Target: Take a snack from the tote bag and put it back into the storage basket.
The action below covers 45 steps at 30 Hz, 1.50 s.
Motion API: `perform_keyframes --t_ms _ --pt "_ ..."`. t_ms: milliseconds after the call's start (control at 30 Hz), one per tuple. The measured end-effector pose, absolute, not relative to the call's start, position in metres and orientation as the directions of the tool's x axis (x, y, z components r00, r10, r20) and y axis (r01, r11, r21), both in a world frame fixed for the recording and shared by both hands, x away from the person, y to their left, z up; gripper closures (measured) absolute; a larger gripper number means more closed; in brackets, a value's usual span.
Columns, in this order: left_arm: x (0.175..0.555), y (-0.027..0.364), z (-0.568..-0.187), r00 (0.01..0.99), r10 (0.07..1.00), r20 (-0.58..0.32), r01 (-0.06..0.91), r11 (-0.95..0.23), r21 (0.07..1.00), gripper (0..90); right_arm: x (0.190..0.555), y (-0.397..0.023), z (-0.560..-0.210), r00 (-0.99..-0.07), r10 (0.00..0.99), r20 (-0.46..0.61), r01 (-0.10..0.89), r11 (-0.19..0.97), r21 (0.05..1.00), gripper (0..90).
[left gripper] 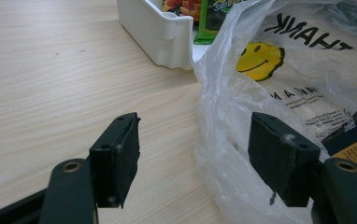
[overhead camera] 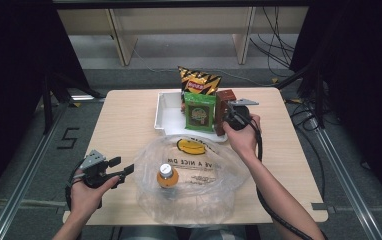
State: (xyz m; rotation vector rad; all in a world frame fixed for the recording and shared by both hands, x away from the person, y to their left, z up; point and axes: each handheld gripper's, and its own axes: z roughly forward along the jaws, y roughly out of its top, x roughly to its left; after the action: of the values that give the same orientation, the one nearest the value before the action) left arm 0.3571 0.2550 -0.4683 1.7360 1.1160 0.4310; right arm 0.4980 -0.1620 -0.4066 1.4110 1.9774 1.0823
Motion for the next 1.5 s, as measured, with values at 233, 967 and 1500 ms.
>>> perform_keyframes --t_ms 233,967,1500 --pt "0.357 0.255 -0.468 0.513 0.835 -0.199 0.485 -0.090 0.870 33.6 0.501 -0.158 -0.413 -0.352 0.933 0.068 0.574 0.159 0.803 90.0" --pt "0.357 0.255 -0.468 0.517 0.835 -0.190 0.483 -0.101 0.870 33.6 0.513 -0.154 -0.415 -0.350 0.936 0.033 0.575 0.187 0.796 90.0" --pt "0.357 0.255 -0.467 0.514 0.836 -0.191 0.478 -0.095 0.873 33.6 0.507 -0.153 -0.407 -0.361 0.930 0.062 0.574 0.169 0.801 85.7"
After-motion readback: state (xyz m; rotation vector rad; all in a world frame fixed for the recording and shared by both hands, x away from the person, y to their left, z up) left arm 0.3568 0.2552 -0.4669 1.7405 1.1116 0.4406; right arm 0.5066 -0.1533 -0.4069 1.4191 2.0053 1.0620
